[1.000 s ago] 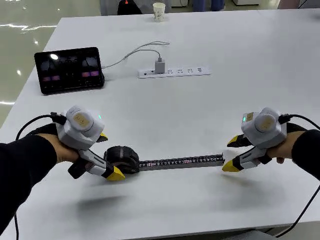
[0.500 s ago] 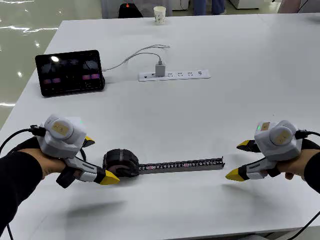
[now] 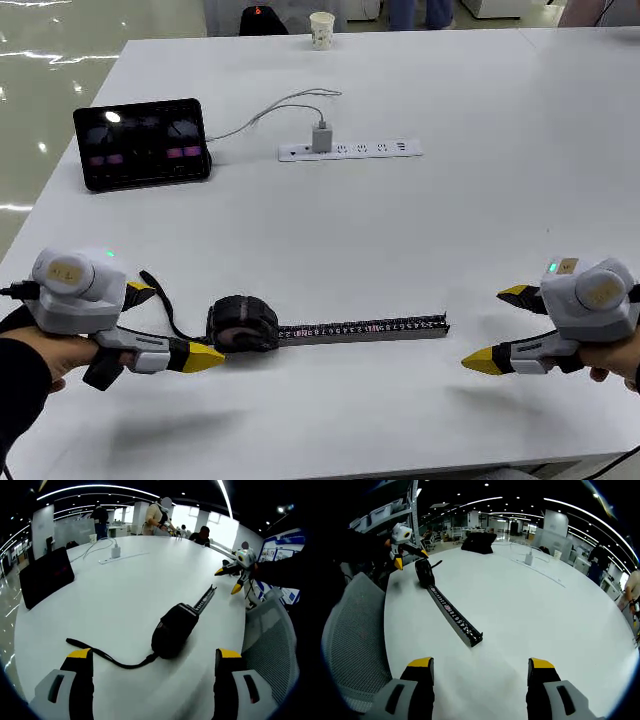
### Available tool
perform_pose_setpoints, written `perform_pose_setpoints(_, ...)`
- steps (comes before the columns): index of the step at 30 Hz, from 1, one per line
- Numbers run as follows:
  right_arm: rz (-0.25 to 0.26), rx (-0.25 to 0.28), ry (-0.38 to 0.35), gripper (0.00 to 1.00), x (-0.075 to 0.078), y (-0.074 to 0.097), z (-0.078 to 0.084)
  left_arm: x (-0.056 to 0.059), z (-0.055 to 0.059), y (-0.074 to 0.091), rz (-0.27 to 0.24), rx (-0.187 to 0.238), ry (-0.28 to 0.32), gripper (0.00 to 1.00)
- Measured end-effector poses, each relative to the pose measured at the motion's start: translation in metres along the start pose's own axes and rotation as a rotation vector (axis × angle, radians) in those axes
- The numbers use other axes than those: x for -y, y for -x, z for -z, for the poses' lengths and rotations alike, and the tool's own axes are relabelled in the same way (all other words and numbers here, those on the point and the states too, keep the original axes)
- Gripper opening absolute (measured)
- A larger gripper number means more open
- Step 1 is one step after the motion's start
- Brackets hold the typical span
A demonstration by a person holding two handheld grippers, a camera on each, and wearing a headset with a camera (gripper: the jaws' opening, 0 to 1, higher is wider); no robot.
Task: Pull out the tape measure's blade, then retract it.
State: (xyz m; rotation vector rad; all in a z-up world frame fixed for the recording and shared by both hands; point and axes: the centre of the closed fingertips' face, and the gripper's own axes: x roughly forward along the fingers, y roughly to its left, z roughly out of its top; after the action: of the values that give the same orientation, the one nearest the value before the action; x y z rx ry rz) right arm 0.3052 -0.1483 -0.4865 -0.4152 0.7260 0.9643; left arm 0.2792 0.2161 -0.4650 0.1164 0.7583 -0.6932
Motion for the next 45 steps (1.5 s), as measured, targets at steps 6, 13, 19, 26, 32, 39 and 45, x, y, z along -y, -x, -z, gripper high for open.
perform_pose_setpoints(6, 0.024, 0.034, -0.003, 0.82, -0.002, 0.010, -0.001, -0.003, -0.002, 0.011, -0.055, 0.081, 0.004, 0.99)
perform_pose_setpoints(13, 0.060, 0.074, -0.019, 0.88, -0.002, 0.022, 0.004, 0.002, 0.001, 0.025, -0.104, 0.119, -0.071, 0.99)
perform_pose_setpoints(19, 0.059, 0.076, -0.031, 0.89, -0.011, 0.028, 0.009, 0.007, 0.000, 0.032, -0.096, 0.145, -0.060, 0.99)
perform_pose_setpoints(26, 0.075, 0.099, -0.051, 0.99, -0.013, 0.038, 0.013, 0.002, 0.006, 0.042, -0.134, 0.146, -0.041, 0.99)
perform_pose_setpoints(32, 0.081, 0.106, -0.066, 0.99, -0.015, 0.043, 0.021, 0.004, 0.011, 0.047, -0.153, 0.159, -0.038, 0.99)
perform_pose_setpoints(39, 0.077, 0.105, -0.088, 0.99, -0.023, 0.045, 0.028, 0.012, 0.023, 0.049, -0.155, 0.159, -0.020, 0.99)
perform_pose_setpoints(45, 0.092, 0.123, -0.081, 0.99, -0.023, 0.051, 0.026, 0.014, 0.024, 0.052, -0.148, 0.168, -0.012, 0.99)
